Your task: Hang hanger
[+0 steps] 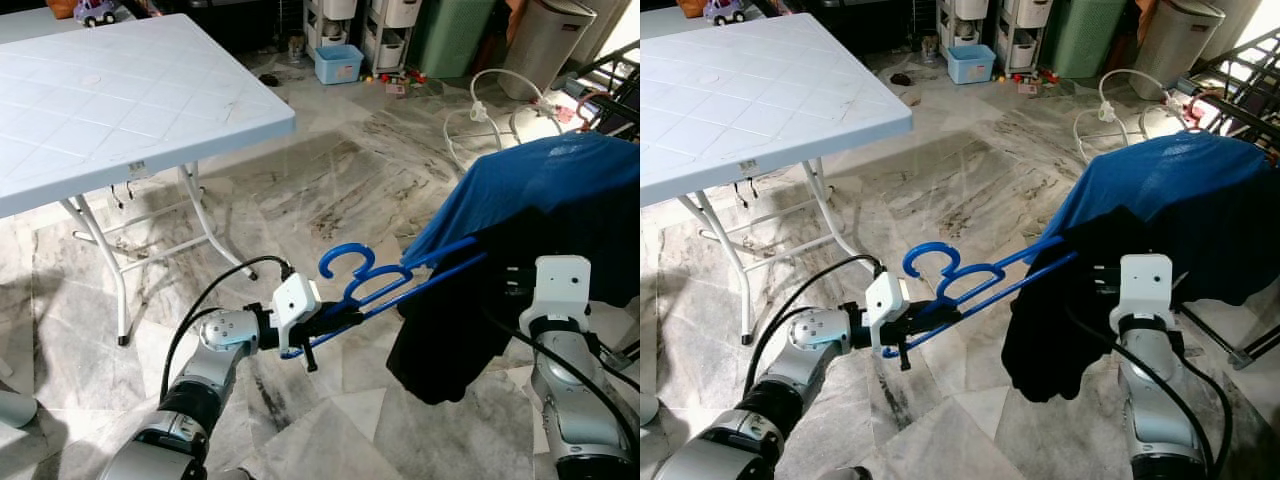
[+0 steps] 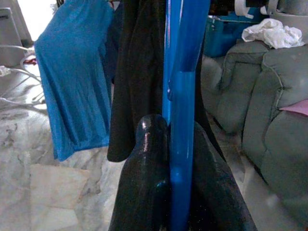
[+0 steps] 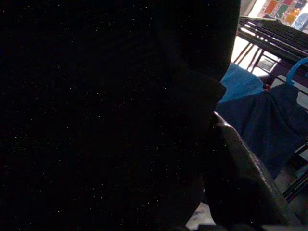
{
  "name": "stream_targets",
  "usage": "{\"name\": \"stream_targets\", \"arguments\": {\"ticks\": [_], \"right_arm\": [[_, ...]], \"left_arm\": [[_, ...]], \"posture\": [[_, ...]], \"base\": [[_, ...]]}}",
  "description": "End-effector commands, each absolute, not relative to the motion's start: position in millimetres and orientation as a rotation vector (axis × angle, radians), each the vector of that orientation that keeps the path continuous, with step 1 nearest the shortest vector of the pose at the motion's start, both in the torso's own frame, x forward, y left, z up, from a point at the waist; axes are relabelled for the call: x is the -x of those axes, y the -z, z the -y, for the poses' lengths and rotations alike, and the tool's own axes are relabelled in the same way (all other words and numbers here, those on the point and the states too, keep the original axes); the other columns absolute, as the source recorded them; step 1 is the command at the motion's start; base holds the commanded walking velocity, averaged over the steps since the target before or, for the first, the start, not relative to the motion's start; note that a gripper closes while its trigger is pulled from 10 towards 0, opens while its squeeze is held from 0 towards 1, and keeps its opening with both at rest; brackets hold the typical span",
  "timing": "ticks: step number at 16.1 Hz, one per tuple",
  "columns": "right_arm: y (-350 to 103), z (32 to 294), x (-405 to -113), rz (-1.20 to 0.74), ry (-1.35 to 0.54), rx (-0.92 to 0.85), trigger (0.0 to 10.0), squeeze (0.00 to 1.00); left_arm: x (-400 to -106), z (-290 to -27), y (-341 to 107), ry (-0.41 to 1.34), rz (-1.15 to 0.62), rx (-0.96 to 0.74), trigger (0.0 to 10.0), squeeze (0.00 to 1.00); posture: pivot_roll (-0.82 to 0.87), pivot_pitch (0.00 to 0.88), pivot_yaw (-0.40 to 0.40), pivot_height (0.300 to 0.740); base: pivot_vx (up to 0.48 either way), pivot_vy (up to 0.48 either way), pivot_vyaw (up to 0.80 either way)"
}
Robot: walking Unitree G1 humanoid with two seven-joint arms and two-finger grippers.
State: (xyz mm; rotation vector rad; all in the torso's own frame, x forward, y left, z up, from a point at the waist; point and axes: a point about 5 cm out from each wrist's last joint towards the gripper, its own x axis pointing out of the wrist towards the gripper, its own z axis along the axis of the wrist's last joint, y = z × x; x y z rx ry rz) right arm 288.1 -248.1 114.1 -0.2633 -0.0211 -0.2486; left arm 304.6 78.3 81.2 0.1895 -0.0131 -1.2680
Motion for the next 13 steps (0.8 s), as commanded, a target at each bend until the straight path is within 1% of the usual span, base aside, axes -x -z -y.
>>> {"name": "stream_targets", "arguments": {"ticks": [1,2,3,4,6,9,12,13], "right_arm": [[-125,253,-286,0.080,0.283,0.246,0.0,0.00],[-130,251,-285,0.119,0.295,0.251,0.0,0.00],[-137,248,-285,0.154,0.301,0.262,0.0,0.00],[-142,244,-285,0.173,0.294,0.259,0.0,0.00],[-144,233,-285,0.187,0.265,0.260,0.0,0.00],[-144,230,-284,0.195,0.262,0.266,0.0,0.00],[-146,232,-282,0.204,0.283,0.270,0.0,0.00],[-152,233,-281,0.228,0.292,0.301,0.0,0.00]], "left_arm": [[-305,-76,-85,1.263,0.048,-0.200,0.0,0.00],[-305,-77,-89,1.241,0.097,-0.211,0.0,0.00],[-305,-77,-89,1.237,0.108,-0.232,0.0,0.00],[-305,-76,-87,1.228,0.083,-0.203,0.0,0.00],[-303,-69,-86,1.226,0.090,-0.187,0.0,0.00],[-302,-64,-85,1.231,0.098,-0.176,0.0,0.00],[-303,-62,-86,1.233,0.102,-0.182,0.0,0.00],[-304,-63,-86,1.225,0.100,-0.191,0.0,0.00]], "posture": [[0.04,0.096,-0.058,0.740],[0.04,0.099,-0.057,0.740],[0.04,0.101,-0.057,0.740],[0.04,0.101,-0.057,0.740],[0.03,0.101,-0.064,0.740],[0.02,0.100,-0.067,0.740],[0.03,0.097,-0.065,0.740],[0.03,0.094,-0.064,0.740]], "base": [[0.000,0.000,0.00],[0.000,0.000,0.00],[0.000,0.000,0.00],[0.000,0.000,0.00],[0.000,0.000,0.00],[0.000,0.000,0.00],[0.000,0.000,0.00],[0.000,0.000,0.00]]}}
